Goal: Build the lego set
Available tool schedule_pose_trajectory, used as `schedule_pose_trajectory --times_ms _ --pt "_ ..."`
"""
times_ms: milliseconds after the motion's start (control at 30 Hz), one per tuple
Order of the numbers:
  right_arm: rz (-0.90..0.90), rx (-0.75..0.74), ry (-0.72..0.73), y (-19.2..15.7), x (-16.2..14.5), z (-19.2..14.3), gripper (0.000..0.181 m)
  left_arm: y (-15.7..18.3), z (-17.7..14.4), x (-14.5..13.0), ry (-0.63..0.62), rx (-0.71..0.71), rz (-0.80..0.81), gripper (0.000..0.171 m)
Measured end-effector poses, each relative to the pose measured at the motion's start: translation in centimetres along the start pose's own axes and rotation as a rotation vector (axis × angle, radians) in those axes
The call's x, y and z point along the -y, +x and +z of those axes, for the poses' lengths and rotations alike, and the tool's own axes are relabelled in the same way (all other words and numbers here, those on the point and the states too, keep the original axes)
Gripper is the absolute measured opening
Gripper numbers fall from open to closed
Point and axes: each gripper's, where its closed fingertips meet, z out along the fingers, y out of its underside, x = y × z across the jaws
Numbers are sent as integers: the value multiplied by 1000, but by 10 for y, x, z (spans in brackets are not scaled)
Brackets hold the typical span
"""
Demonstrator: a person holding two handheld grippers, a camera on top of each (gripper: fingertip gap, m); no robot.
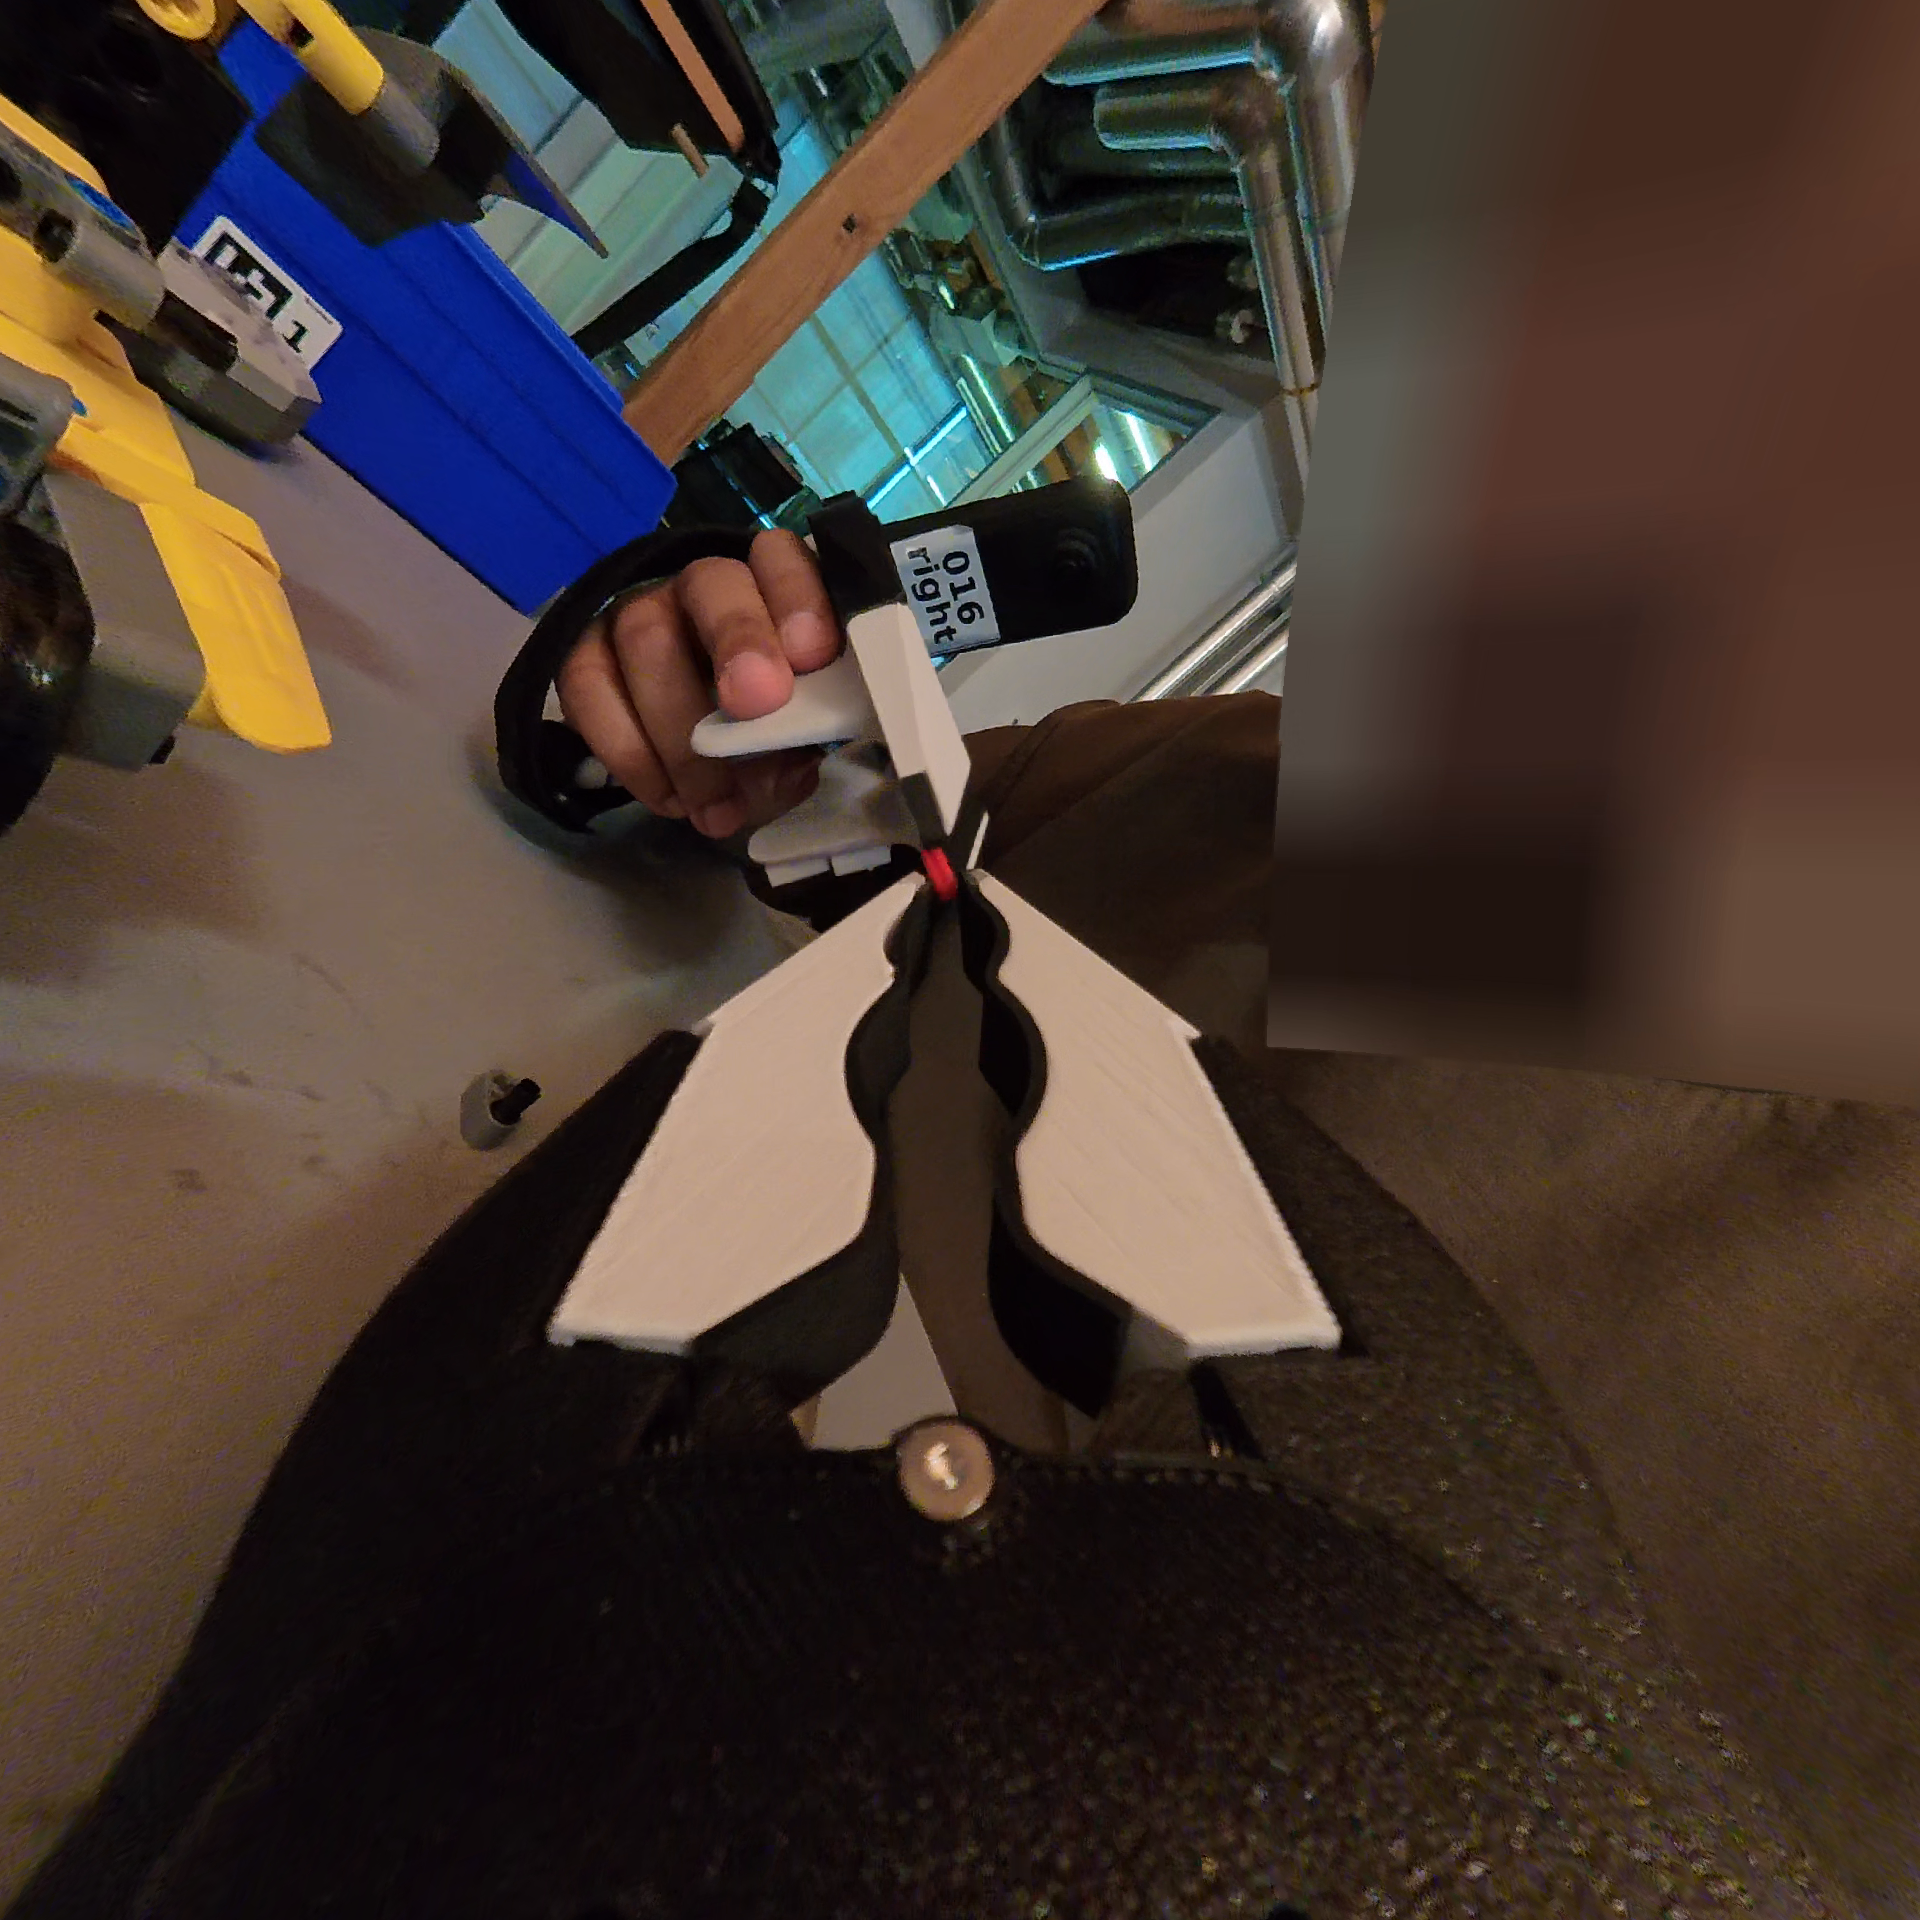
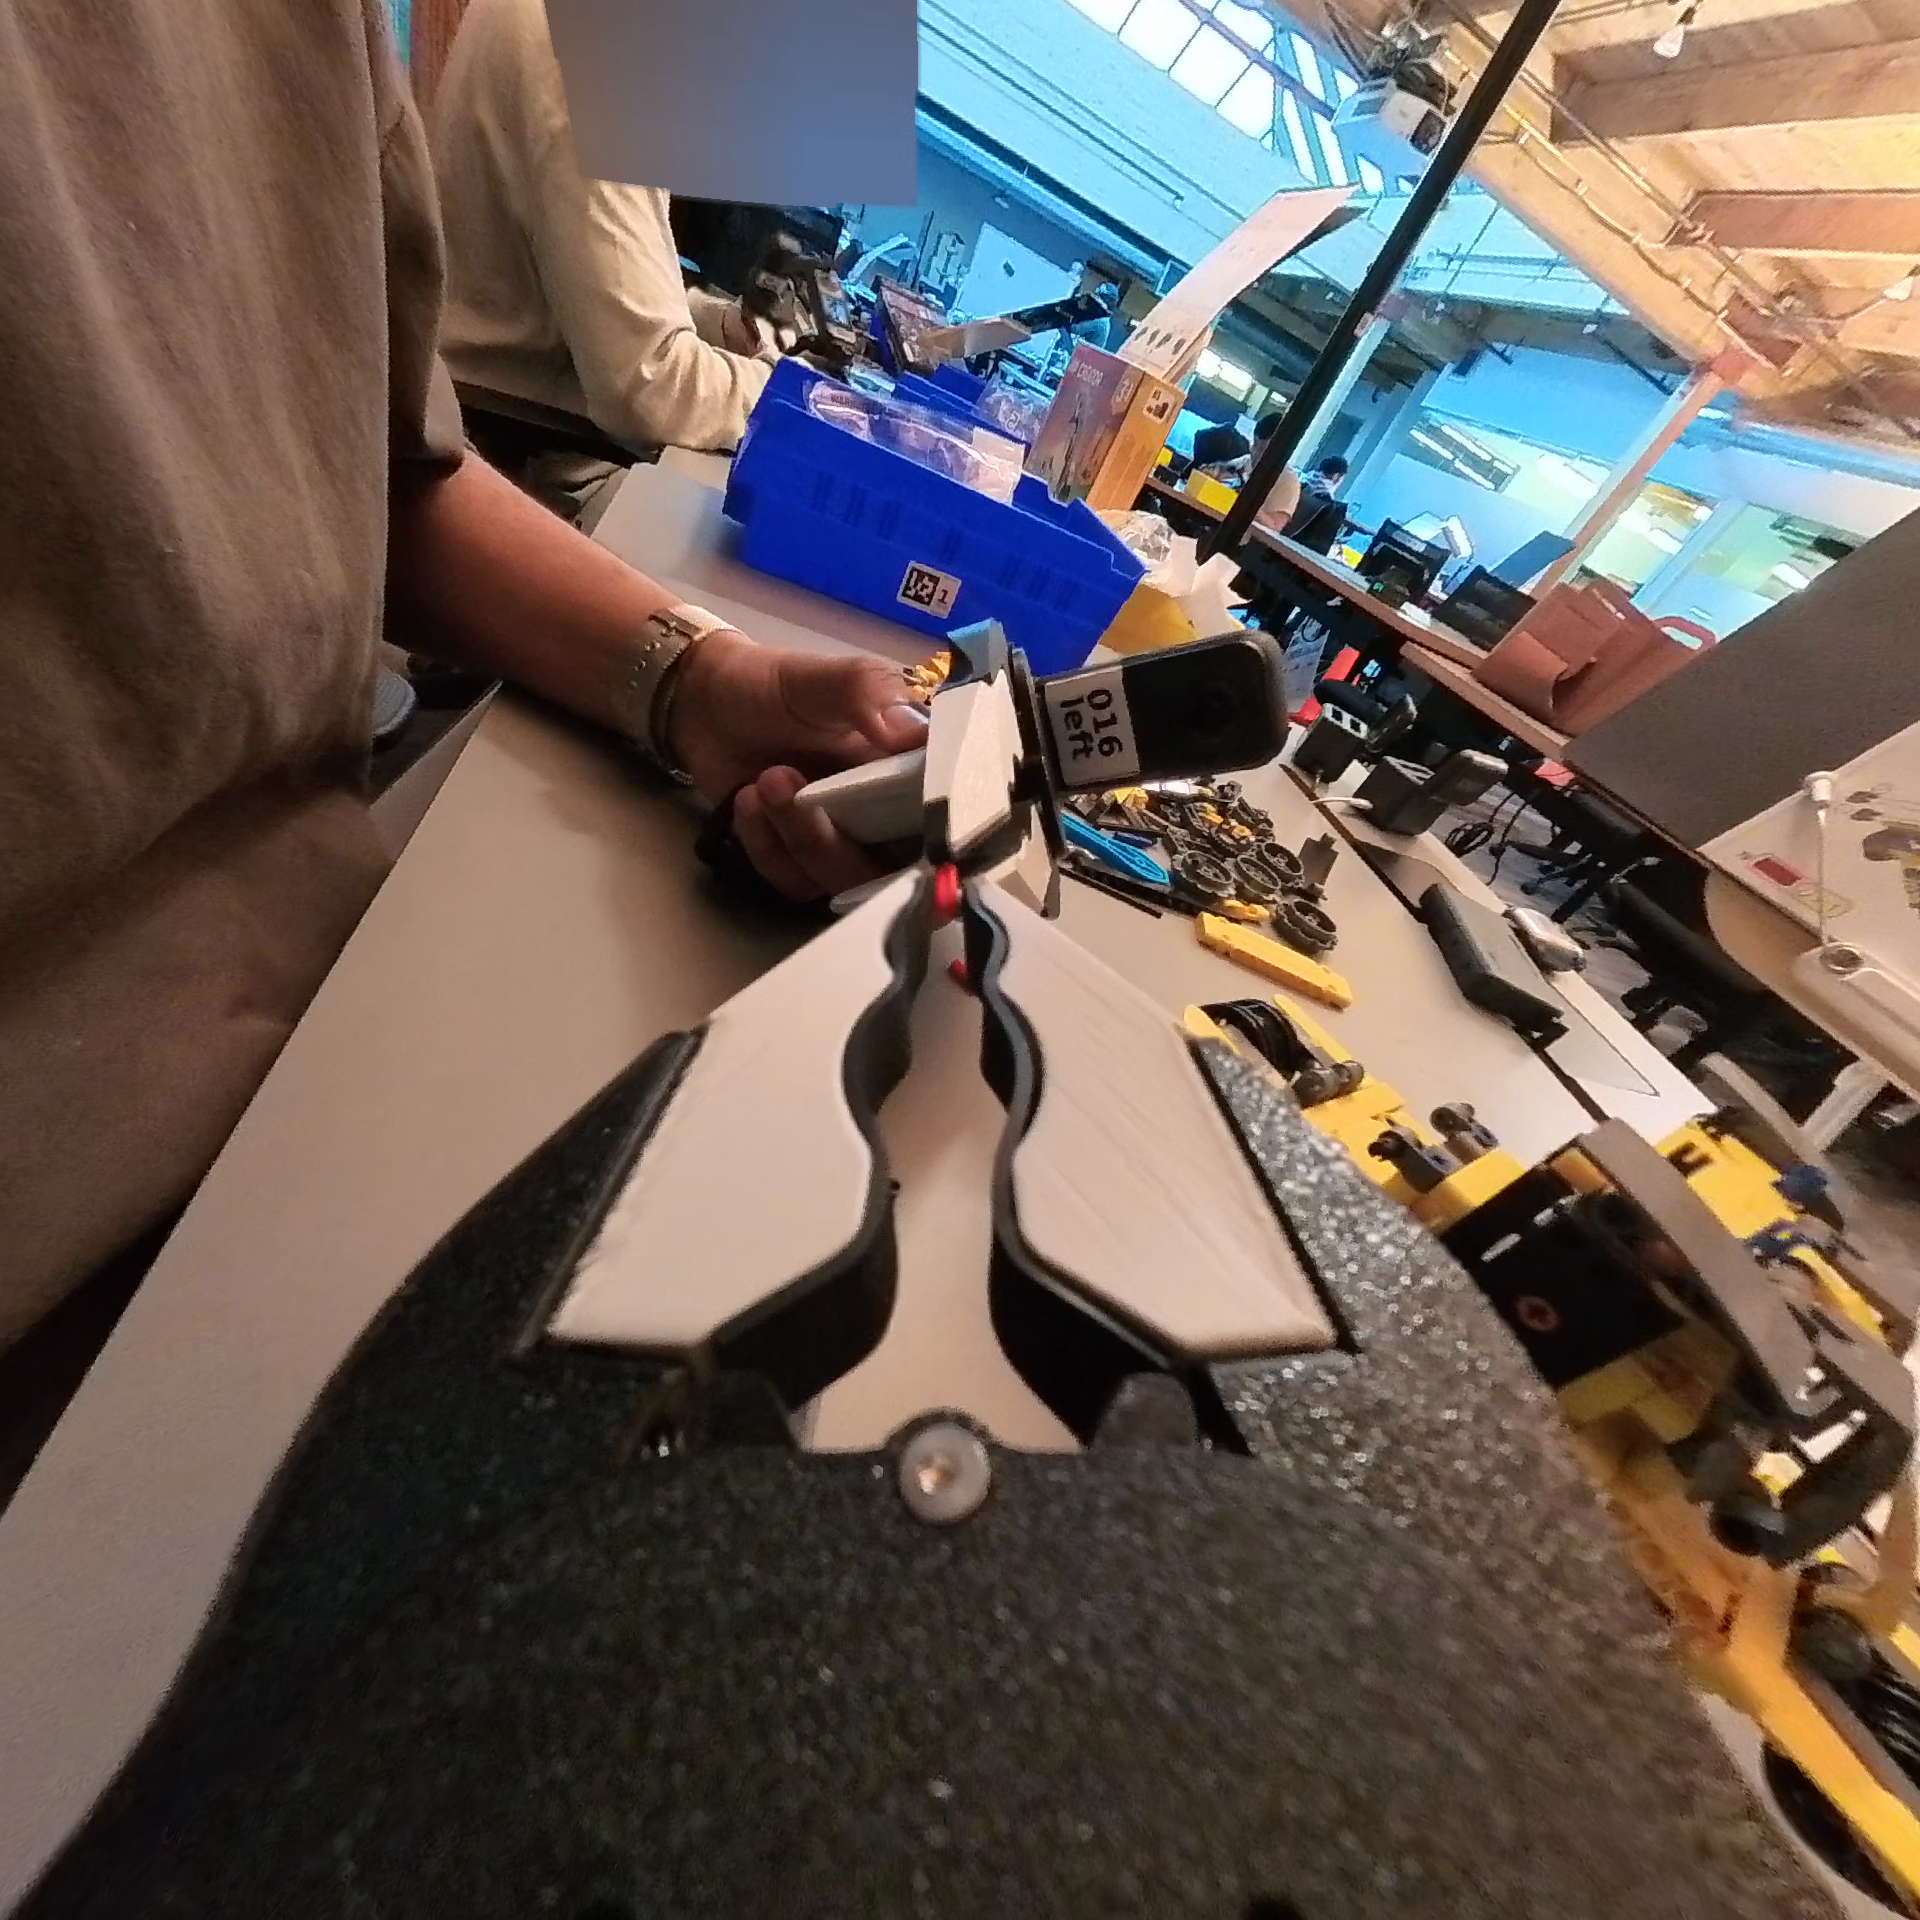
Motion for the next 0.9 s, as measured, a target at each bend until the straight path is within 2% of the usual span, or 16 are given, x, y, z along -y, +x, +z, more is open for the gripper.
schedule_pose_trajectory --times_ms 900 --pt "-54 -11 15 -3 3 -1 4 5 2 -3 -14 -58 -64 0"
